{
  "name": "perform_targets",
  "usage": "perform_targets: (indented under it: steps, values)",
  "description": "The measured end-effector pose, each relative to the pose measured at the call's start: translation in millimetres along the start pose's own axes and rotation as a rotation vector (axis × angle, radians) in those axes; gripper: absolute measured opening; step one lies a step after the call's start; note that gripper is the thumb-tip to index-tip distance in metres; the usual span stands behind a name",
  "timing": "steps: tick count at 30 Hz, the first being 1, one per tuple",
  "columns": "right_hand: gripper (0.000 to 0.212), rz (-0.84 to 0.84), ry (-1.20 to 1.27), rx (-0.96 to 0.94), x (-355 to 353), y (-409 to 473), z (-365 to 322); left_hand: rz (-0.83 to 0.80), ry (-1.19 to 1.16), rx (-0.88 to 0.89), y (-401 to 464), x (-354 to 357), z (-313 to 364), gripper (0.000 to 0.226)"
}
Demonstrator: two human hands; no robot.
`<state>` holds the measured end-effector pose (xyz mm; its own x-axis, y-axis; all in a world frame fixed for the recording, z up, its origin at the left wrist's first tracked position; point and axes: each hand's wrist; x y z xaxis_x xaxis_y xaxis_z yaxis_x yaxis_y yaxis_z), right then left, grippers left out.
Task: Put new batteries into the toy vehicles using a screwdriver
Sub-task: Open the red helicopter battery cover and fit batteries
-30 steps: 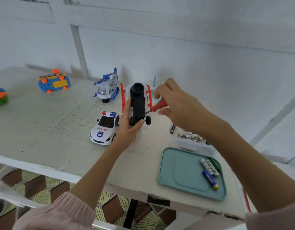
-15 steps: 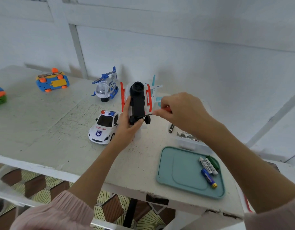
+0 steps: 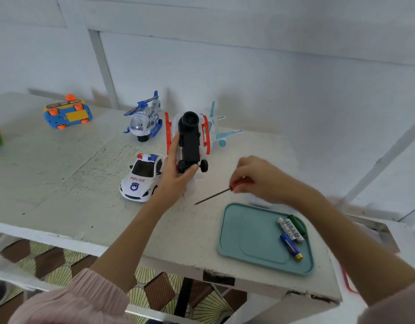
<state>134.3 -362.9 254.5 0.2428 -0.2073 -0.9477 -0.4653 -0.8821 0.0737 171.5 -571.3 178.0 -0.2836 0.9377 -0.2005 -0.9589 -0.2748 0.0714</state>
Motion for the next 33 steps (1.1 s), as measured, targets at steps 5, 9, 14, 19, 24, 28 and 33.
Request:
perform_targets:
  steps: [5, 9, 14, 19, 24, 28, 33]
  values:
    - [0.016, -0.039, 0.024, -0.084, 54, 17, -12, -0.007, 0.015, 0.005, -3, 1, 3, 0.074]
    - [0.013, -0.016, 0.006, -0.139, 79, 27, -11, 0.02, -0.018, -0.026, -3, 1, 2, 0.074]
    - [0.016, -0.001, -0.092, -0.15, 92, 28, -5, 0.031, -0.028, -0.041, -6, -1, 4, 0.073]
    - [0.021, 0.074, -0.032, -0.148, 85, 26, -3, 0.025, -0.056, -0.032, -8, -1, 8, 0.073]
    - [0.017, 0.455, 0.099, -0.106, 54, 30, -2, 0.016, -0.091, -0.07, -9, -5, 14, 0.074]
    - [0.03, 0.668, 0.225, -0.02, 16, 50, -11, 0.001, -0.137, -0.036, -12, -9, 31, 0.073]
    - [0.049, 0.685, 0.344, 0.032, -27, 84, -32, -0.071, -0.134, 0.083, -1, -31, 63, 0.08]
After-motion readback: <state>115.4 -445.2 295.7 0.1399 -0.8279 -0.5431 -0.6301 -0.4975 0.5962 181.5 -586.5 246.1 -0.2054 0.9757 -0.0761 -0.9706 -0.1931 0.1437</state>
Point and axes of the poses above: each hand's wrist, its own y-axis towards the middle knuckle, its own x-axis out of the palm, z = x × y, and after that the axes turned 14 degrees about -x, right-handed
